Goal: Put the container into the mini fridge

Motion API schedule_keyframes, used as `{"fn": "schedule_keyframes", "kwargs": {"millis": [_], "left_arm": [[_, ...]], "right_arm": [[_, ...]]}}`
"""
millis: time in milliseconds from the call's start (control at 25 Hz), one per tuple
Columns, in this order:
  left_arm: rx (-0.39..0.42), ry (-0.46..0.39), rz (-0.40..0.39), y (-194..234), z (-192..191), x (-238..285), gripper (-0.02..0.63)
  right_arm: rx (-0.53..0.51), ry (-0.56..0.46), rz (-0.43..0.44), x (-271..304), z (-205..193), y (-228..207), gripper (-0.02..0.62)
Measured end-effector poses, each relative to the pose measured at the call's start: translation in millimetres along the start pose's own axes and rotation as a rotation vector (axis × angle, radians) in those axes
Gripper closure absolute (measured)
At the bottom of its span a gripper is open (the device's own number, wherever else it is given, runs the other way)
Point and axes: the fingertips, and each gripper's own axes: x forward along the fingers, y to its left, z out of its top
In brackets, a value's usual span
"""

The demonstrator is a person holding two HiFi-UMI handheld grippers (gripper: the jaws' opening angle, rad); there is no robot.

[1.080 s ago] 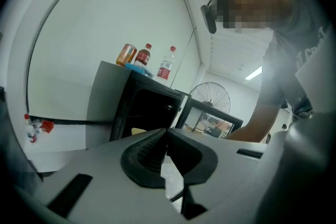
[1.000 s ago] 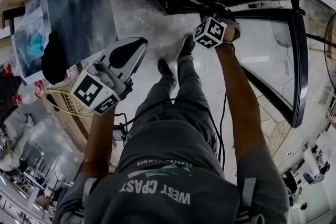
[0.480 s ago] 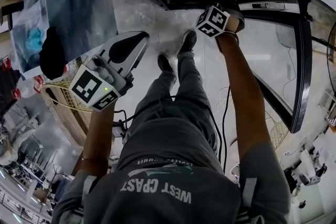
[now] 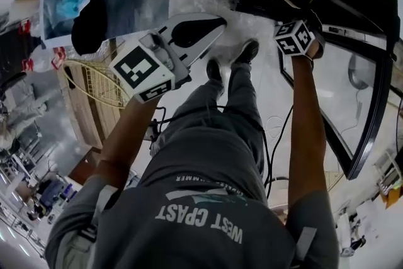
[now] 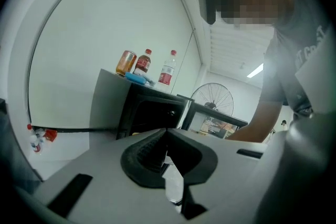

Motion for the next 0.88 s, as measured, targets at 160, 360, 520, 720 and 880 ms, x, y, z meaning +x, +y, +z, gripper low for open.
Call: {"fn": "schedule_keyframes", "kwargs": {"millis": [160, 360, 520, 720, 880], "left_arm": [[0.033, -0.023, -0.002, -1, 21, -13, 0.589], [0.07, -0.047, 0.006, -2, 40, -39, 0.589], [0.103, -0.071, 0.003, -9, 57, -60, 0.589], [0.127, -0.099, 0.0, -23, 71, -85, 0.589], [0.151, -0.115, 0.004, -26, 80, -105, 0.589]], "right_arm": [[0.11, -0.066, -0.03, -46, 24, -1, 0.422], [0.214, -0.203, -0.033, -117, 70, 1, 0.549], [0.274, -0.332, 0.022, -188, 114, 1, 0.565], [0.275, -0.46, 0.074, -281, 154, 9, 0.566], [0.283, -0.571, 0.074, -339, 183, 6, 0.568]]}}
